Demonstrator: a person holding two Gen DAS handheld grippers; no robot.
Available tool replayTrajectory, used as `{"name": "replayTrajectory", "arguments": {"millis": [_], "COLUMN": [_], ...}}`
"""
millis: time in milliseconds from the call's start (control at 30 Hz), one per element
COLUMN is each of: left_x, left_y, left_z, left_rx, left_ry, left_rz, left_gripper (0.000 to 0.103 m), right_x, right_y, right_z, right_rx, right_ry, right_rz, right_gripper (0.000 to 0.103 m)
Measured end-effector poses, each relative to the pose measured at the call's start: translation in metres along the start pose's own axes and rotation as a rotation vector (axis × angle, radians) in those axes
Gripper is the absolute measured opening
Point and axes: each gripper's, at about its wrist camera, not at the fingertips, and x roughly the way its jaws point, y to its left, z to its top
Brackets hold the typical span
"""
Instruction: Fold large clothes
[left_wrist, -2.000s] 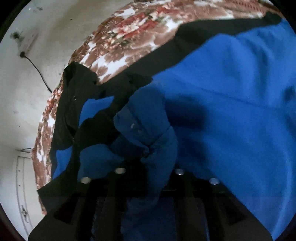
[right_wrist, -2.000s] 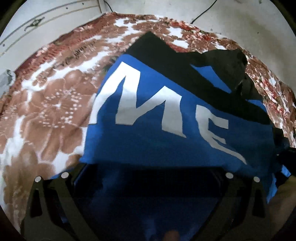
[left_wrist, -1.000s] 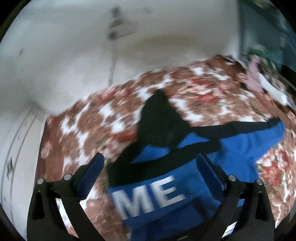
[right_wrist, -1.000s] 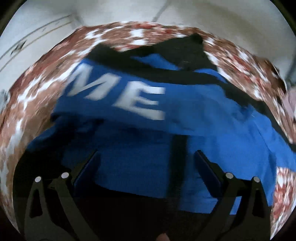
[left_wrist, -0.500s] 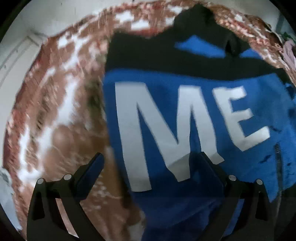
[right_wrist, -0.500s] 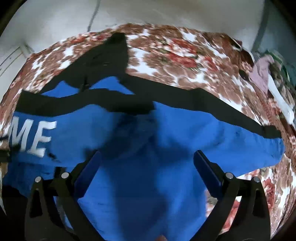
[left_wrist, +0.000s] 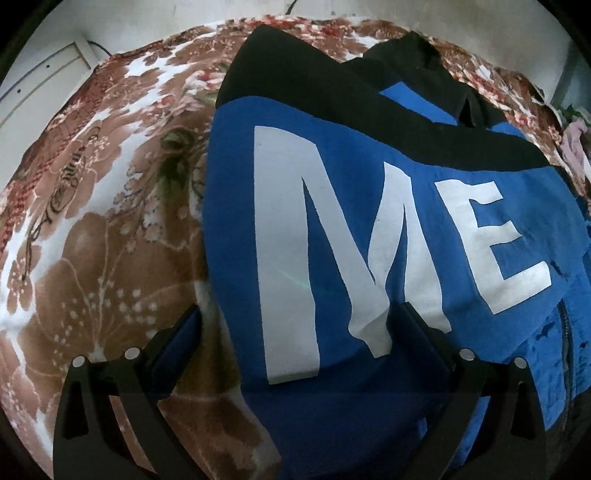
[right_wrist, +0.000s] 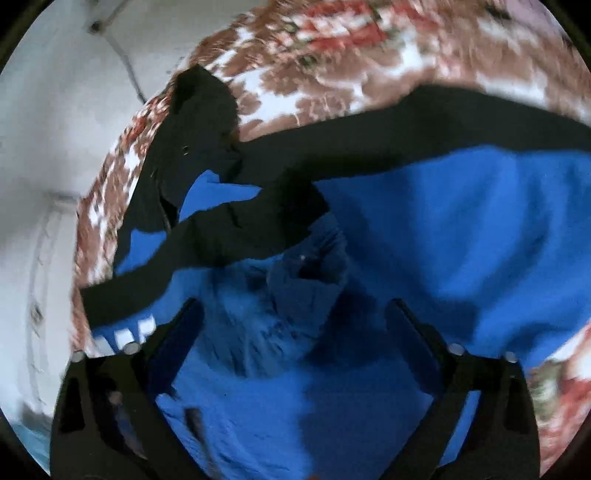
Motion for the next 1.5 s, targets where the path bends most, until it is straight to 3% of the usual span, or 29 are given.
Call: {"name": "replayTrajectory", "arguments": {"millis": [167, 200, 300, 600, 800, 1067, 1200, 1267, 1333, 1400, 1500], "left_x": [0.001, 0.001, 0.0, -0.02, -0.062, -0.089, -0.088, -0.086, -0.082, -0.08, -0.08], "left_y": [0.001, 0.003, 0.003, 0.005, 0.019, 0.015, 0.019, 0.019, 0.016, 0.008, -0.014], "left_z": [-0.001, 0.0, -0.002, 0.004, 0.013, 0.026, 0.04, 0.048, 0.058, 0.066, 0.074], "left_rx": [-0.001, 0.0, -0.002, -0.001, -0.076, -0.093, -0.115, -0.121, -0.134, -0.132, -0.087], "left_ry": [-0.016, -0.022, -0.039, -0.068, -0.114, -0.128, -0.112, -0.103, -0.087, -0.081, -0.099], "left_rz": [-0.006, -0.006, -0.008, 0.012, -0.046, -0.084, -0.076, -0.089, -0.115, -0.14, -0.144], "left_gripper": [0.099, 0.099, 0.099, 0.099, 0.098, 0.098, 0.098, 0.098, 0.098, 0.098, 0.098], "right_x": [0.022, 0.022, 0.024, -0.014, -0.046, -0.037, -0.03, -0.03, -0.035, -0.052, -0.08], "right_y": [-0.003, -0.004, -0.008, -0.018, -0.047, -0.091, -0.097, -0.093, -0.085, -0.069, -0.038], "right_z": [0.005, 0.006, 0.008, 0.014, 0.035, 0.037, 0.038, 0.034, 0.029, 0.021, 0.003], "right_rx": [0.028, 0.033, 0.05, 0.02, 0.023, 0.056, 0.013, -0.03, -0.07, -0.139, -0.269], "right_ry": [0.031, 0.018, 0.018, -0.039, -0.097, -0.109, -0.102, -0.108, -0.113, -0.157, -0.239], "right_rz": [-0.04, -0.037, 0.009, 0.066, 0.048, -0.001, -0.039, -0.055, -0.065, -0.143, -0.172], "right_gripper": [0.082, 0.077, 0.028, 0.021, 0.02, 0.02, 0.028, 0.05, 0.1, 0.098, 0.098]}}
